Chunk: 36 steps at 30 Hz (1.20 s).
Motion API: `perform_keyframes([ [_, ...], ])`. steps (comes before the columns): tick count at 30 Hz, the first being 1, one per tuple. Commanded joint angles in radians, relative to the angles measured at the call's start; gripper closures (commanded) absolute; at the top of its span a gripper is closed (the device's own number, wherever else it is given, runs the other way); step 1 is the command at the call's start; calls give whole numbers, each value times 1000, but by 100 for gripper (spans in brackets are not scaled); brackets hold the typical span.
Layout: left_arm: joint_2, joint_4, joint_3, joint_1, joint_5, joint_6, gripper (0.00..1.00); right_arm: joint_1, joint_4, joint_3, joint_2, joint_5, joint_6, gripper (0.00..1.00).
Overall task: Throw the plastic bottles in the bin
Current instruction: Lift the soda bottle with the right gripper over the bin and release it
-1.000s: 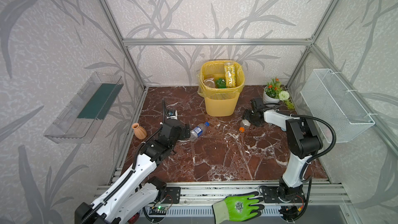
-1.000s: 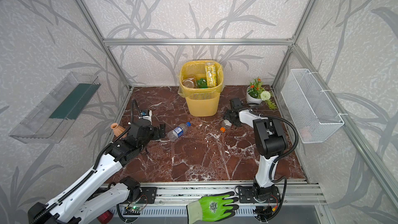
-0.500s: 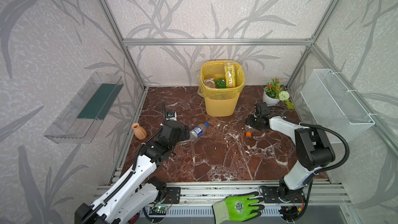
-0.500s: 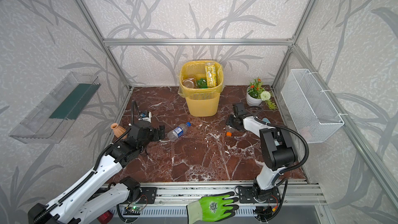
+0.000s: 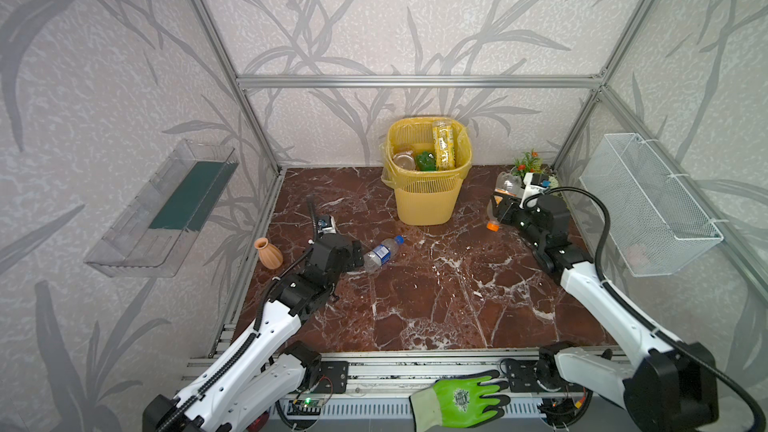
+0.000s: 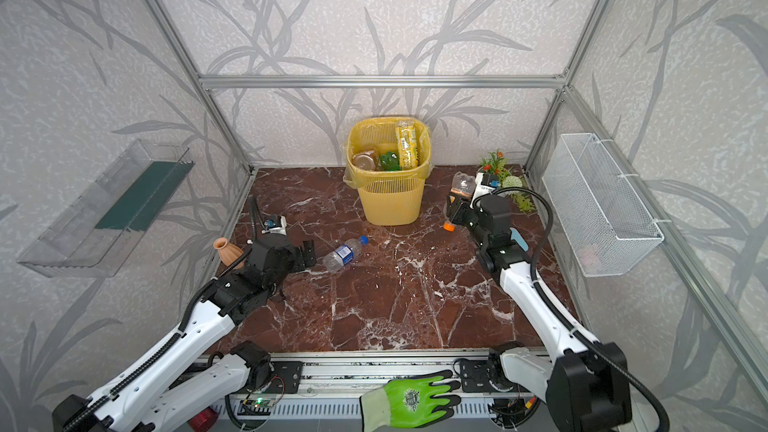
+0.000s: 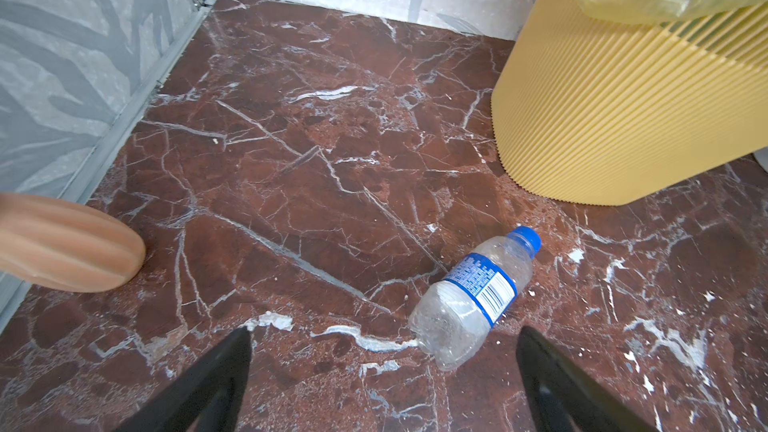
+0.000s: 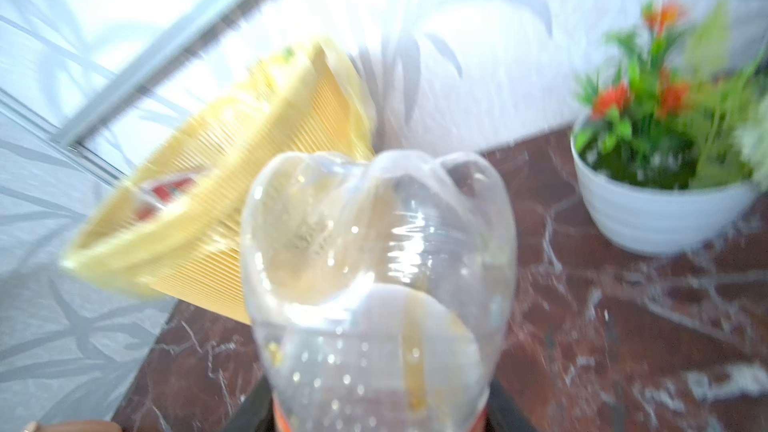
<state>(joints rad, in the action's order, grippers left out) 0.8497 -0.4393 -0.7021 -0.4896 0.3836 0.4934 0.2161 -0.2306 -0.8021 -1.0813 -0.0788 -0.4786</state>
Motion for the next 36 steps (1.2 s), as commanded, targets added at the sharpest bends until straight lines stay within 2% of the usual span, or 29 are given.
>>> perform_keyframes([
  [1,-23,5,13,-1,93,60,1,-1,-242,-28,107,-4,73,46],
  [5,-11,6,6,-1,83,58,1,-2,-355,-117,147,-23,97,44],
  [9,19,-16,-15,-1,54,51,1,11,-500,-205,90,-49,69,45],
  [11,38,-12,-24,-1,37,48,1,38,-578,-262,18,-58,66,45],
  [13,57,-5,-32,-1,20,42,1,77,-575,-335,-80,-70,71,45],
  [18,109,2,-56,-2,-6,39,1,190,-369,-597,-426,-133,134,44],
  [19,118,0,-61,-2,-9,38,1,204,-309,-654,-493,-135,168,41],
  [23,132,-17,-79,-2,-12,23,1,214,-123,-809,-650,-93,265,12],
  [25,129,-27,-81,-2,-12,14,1,214,-117,-805,-632,-65,306,4],
  [28,116,-30,-74,-3,-11,4,1,214,-118,-765,-533,-13,376,0],
  [32,112,-27,-65,-3,-15,-11,1,212,-99,-679,-397,57,458,1],
  [36,148,-38,-81,-12,-32,-73,1,192,-43,-556,-270,102,476,1],
])
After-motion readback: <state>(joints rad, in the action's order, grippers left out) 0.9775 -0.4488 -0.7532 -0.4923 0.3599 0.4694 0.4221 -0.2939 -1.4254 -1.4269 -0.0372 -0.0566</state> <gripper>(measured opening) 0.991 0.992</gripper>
